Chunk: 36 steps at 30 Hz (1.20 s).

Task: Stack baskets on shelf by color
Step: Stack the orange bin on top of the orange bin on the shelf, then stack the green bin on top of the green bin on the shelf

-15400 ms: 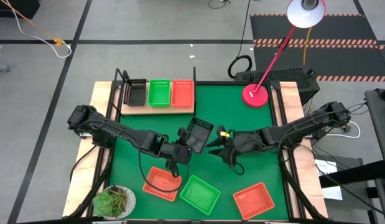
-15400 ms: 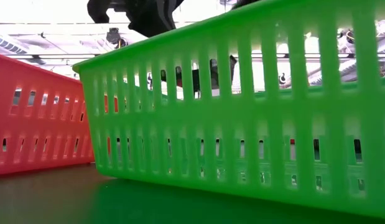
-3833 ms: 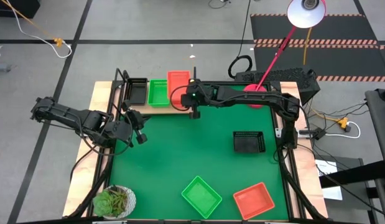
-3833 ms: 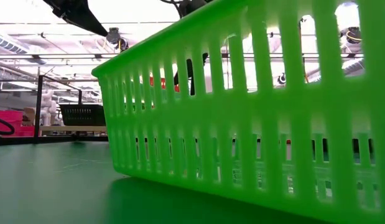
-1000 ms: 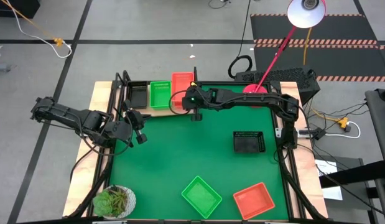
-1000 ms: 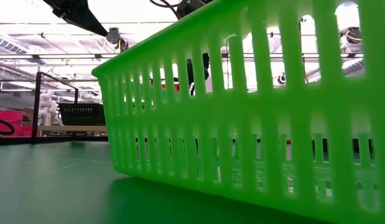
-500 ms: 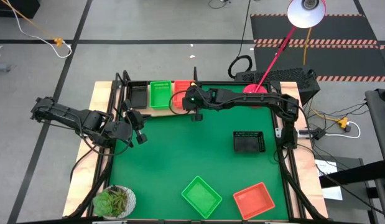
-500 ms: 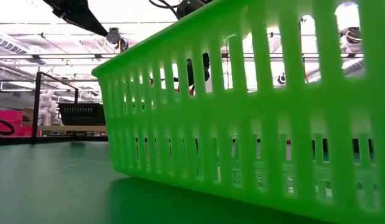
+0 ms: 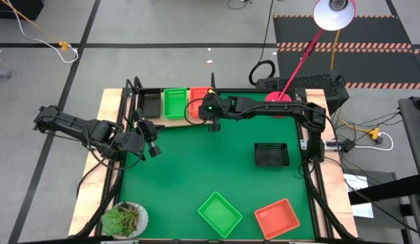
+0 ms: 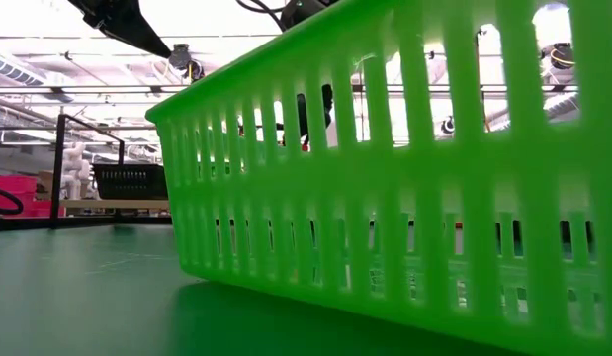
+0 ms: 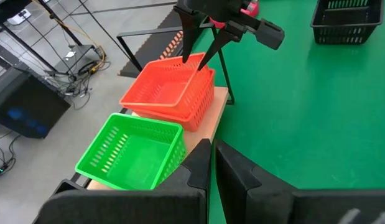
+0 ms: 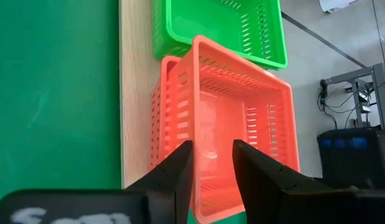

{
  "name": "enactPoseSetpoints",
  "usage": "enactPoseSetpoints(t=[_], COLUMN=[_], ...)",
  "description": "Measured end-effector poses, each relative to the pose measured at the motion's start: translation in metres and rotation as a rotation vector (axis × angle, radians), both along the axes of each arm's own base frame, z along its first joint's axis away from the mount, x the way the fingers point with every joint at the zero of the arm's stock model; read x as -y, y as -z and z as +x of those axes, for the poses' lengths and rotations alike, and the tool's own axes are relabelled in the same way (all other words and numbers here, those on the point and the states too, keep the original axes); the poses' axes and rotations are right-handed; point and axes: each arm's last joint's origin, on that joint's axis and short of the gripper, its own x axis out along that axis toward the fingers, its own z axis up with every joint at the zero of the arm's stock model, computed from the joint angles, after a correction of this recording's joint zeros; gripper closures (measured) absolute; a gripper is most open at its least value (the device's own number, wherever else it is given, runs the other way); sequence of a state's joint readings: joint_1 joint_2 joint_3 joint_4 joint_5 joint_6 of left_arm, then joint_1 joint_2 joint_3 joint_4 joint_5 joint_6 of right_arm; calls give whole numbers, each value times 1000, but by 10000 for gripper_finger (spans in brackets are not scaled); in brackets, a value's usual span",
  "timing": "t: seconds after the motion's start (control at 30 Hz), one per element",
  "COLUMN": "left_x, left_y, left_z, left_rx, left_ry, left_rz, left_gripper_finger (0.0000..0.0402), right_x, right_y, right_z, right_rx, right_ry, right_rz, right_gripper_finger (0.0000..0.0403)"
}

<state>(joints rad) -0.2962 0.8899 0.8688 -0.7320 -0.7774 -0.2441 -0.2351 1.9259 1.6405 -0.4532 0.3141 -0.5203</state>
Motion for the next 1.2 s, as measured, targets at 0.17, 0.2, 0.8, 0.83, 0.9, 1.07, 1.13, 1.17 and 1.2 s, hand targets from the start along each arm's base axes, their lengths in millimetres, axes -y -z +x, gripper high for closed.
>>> enactPoseSetpoints(t=[0.17,0.2,0.8,0.83,0.9,1.07,1.13,1.17,1.2], left_x=[0,0,16,19,23,43,57,66,74], left_y=[0,0,-3,-3,-5,-13,-11,-9,-6], left_z=[0,0,23,29,40,76,92,99,107], left_rx=[-3,-3,62,69,56,-12,-59,-79,-105], left_ry=[14,14,255,287,336,391,448,479,509], left_rz=[-15,-15,-132,-130,-116,-116,-109,-110,-107], left_gripper_finger=[378,378,378,378,378,378,378,378,377], right_x=[-3,-3,-85,-92,-108,-143,-156,-163,-169], right_y=[0,0,-69,-73,-76,-70,-65,-61,-57], right_z=[1,1,-41,-48,-61,-101,-118,-126,-133], right_rx=[7,7,96,103,111,133,142,147,152], right_ry=[-7,-8,-82,-88,-101,-125,-126,-128,-128], right_rz=[-1,-1,99,112,141,229,273,292,312], right_gripper_finger=[281,278,258,258,258,259,259,259,259])
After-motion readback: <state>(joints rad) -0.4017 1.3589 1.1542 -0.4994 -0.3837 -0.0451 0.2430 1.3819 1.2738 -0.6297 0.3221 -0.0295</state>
